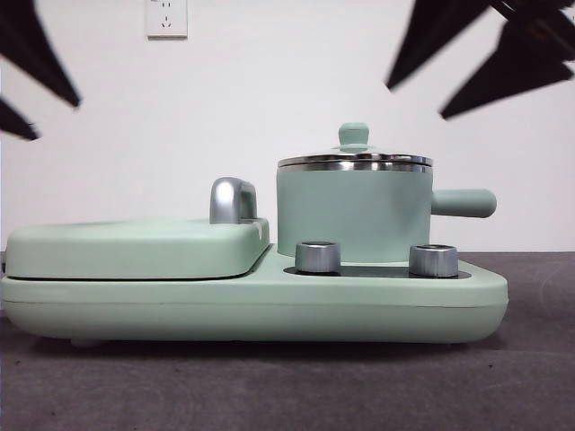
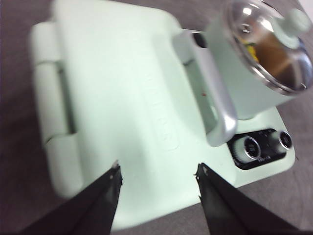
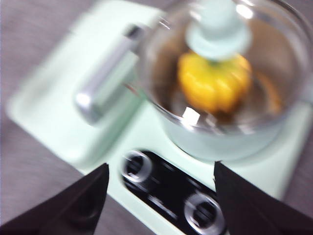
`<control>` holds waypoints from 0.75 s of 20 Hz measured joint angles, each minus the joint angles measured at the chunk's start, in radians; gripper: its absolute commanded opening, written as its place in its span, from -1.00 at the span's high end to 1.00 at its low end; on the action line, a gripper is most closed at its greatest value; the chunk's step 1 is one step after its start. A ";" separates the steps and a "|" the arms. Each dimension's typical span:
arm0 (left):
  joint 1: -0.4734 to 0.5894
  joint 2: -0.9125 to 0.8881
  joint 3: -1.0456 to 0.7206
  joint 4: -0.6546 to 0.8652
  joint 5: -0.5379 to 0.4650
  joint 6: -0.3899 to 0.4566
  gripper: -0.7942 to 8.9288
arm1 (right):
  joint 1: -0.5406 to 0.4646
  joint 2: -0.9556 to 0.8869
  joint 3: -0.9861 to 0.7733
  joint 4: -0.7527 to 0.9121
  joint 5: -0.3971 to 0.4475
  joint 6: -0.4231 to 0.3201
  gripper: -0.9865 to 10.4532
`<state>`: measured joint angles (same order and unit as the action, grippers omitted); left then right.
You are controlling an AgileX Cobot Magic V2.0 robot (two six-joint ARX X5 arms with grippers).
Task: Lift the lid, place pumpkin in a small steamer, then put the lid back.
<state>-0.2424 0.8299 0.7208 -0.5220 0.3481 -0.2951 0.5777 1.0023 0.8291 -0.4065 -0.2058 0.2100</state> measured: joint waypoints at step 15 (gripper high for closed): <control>0.000 -0.089 -0.010 -0.055 0.022 -0.058 0.82 | 0.000 0.000 0.000 0.060 -0.140 -0.005 0.79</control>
<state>-0.2424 0.7410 0.7113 -0.5774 0.3698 -0.3531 0.5777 1.0023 0.8291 -0.3466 -0.3462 0.2047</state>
